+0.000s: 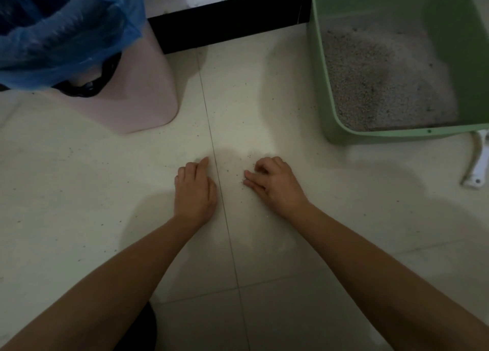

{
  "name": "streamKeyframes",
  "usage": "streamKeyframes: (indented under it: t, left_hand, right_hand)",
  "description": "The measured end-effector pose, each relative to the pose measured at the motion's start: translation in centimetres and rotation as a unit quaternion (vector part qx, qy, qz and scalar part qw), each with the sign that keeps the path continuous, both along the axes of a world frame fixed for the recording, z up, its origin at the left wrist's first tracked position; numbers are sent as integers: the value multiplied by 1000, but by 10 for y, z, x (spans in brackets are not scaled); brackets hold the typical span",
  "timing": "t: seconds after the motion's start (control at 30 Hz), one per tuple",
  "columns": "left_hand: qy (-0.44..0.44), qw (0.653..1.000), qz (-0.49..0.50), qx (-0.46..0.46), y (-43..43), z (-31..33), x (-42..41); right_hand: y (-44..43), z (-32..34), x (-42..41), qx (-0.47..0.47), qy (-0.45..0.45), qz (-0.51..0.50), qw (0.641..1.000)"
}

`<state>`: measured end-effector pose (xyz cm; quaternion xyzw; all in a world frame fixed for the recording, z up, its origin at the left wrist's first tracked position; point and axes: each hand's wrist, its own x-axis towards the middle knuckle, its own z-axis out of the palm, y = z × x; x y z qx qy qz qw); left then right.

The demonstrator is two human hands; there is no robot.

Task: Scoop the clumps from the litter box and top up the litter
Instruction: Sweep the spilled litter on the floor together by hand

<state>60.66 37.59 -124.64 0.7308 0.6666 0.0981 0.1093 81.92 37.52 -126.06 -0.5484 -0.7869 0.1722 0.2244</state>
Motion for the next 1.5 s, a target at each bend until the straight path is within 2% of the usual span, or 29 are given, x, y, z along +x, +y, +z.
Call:
streamKeyframes:
  t: [0.17, 0.37, 0.43, 0.53, 0.63, 1.0, 1.13, 1.2, 1.3, 1.4, 1.5]
  left_hand:
    - [-28, 1000, -11, -9, -2, 2, 2]
    - [-66, 997, -45, 18, -10, -7, 9]
    - [-78, 995, -55, 32, -13, -11, 17]
    - [-97, 993, -58, 38, -19, -14, 34]
    - [-119, 991, -42, 48, -21, -17, 48]
    - [-200, 978, 39, 53, -16, -16, 82]
    - [-192, 979, 13, 63, -12, -17, 83]
    - [-173, 981, -45, 76, -5, -17, 76]
    - [-91, 979, -155, 93, 10, -21, 66]
    - [-54, 977, -202, 45, 13, -19, 59]
    - [-50, 981, -188, -13, 14, 1, 43]
  right_hand:
    - [9, -8, -6, 24, 9, 32, 999]
    - [14, -4, -12, 23, -58, 71, 996]
    - [10, 2, -9, -22, -32, 39, 998]
    - [3, 9, 18, -100, 13, -80, 992]
    - [-3, 14, 49, -102, 23, -177, 979]
    - [-6, 17, 57, -104, 31, -210, 972]
    - [-6, 15, 58, -94, 36, -214, 972]
    - [-3, 16, 56, -97, 36, -210, 972]
    - [3, 21, 52, -84, 39, -198, 976]
    - [13, 31, 44, -59, 59, -194, 977]
    - [34, 49, 28, -56, 86, -180, 978]
